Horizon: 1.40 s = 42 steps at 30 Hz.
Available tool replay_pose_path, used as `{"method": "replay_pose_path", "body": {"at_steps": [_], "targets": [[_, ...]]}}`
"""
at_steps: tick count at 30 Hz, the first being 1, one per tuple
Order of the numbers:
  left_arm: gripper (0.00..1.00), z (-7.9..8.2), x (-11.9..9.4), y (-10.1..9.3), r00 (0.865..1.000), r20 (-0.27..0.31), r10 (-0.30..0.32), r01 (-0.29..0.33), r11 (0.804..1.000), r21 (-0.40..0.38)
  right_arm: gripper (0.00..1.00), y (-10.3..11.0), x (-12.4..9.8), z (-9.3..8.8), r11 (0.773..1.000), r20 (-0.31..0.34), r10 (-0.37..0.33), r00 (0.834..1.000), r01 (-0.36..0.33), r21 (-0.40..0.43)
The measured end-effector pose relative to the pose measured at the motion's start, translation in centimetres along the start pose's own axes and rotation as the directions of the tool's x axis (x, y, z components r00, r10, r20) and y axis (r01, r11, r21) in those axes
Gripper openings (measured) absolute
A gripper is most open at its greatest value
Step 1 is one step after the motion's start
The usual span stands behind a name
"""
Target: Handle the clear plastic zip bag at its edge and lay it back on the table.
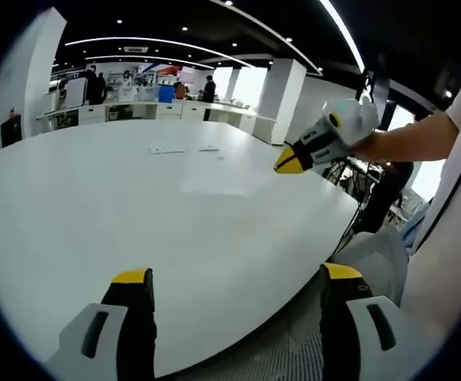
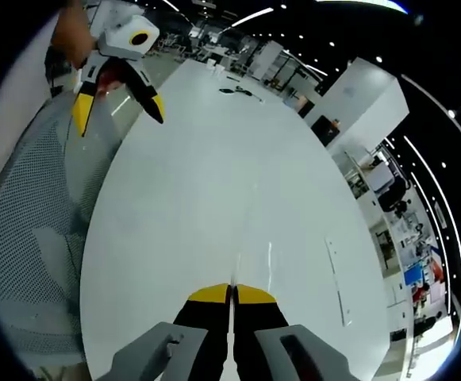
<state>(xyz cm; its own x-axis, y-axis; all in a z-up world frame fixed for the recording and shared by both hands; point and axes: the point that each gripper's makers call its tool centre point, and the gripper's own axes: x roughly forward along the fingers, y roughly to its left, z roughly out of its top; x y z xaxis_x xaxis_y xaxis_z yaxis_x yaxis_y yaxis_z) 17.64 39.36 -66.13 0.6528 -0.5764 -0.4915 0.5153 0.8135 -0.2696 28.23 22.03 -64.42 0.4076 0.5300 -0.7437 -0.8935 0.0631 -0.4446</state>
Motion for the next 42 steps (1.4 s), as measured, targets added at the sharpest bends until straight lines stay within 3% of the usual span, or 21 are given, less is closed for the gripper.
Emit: {"method": "replay_pose_path", "body": {"at_steps": [19, 30, 35, 42], "targets": [[0.79, 2.2, -0.2, -1.2, 0.999, -0.023, -0.038, 0.041, 0.991, 0.127, 0.00, -0.1, -3.8, 1.3, 1.000, 0.038, -0.016, 0.999, 0.017, -0.014], [0.66, 5.3, -0.5, -2.8, 0.994, -0.051, -0.095, 0.105, 0.961, 0.255, 0.00, -0.2, -5.1, 1.9, 1.000, 0.055, -0.018, 0.998, 0.018, 0.001], [0.58, 6.4, -0.5, -3.2, 0.988, -0.094, -0.118, 0.142, 0.940, 0.309, 0.00, -0.3, -5.6, 2.4, 1.000, 0.062, -0.020, 0.998, 0.020, -0.007], [0.54, 8.8, -0.6, -4.1, 0.984, -0.114, -0.135, 0.168, 0.914, 0.369, 0.00, -0.9, -6.6, 3.0, 0.999, 0.068, -0.020, 0.997, 0.022, -0.029]]}}
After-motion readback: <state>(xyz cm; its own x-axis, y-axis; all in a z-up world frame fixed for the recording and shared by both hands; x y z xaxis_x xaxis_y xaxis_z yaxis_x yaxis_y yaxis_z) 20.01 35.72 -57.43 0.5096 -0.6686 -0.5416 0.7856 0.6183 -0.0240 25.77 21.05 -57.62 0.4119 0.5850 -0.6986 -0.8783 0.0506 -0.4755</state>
